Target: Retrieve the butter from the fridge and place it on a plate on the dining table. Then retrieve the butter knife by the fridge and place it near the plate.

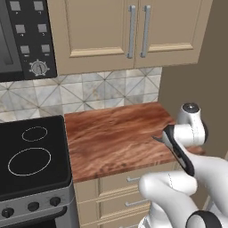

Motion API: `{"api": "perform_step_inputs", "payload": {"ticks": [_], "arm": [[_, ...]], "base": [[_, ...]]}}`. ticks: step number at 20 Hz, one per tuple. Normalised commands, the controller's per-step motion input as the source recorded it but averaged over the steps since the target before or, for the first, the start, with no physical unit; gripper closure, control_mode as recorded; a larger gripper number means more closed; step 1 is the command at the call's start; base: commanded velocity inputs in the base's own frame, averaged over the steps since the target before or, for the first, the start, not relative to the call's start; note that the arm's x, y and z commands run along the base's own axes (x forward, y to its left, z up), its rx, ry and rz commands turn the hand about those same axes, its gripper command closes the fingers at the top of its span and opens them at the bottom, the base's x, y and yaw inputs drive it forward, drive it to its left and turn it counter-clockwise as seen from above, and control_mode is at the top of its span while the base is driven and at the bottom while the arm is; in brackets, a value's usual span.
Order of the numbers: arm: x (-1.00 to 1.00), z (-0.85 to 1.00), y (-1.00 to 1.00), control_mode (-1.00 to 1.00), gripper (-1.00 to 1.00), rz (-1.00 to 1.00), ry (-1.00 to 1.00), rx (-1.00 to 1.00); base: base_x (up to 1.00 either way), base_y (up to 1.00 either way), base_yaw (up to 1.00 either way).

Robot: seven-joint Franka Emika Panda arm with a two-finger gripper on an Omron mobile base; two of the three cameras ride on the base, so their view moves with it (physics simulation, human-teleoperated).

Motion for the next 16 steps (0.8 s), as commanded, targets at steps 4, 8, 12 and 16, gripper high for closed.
{"api": "perform_step_inputs", "payload": {"ticks": [4, 8, 12, 16], "arm": [[0.53, -0.32, -0.04, -1.00, -1.00, 0.09, 0.03, 0.00], [0.44, -0.33, -0.08, -1.00, -1.00, 0.05, 0.05, 0.00], [0.11, -0.29, -0.15, -1.00, -1.00, 0.00, 0.10, 0.00], [0.00, -0.25, -0.27, -1.00, -1.00, 0.00, 0.07, 0.00]], "base": [[0.00, 0.00, 0.00], [0.00, 0.00, 0.00], [0.00, 0.00, 0.00], [0.00, 0.00, 0.00]]}}
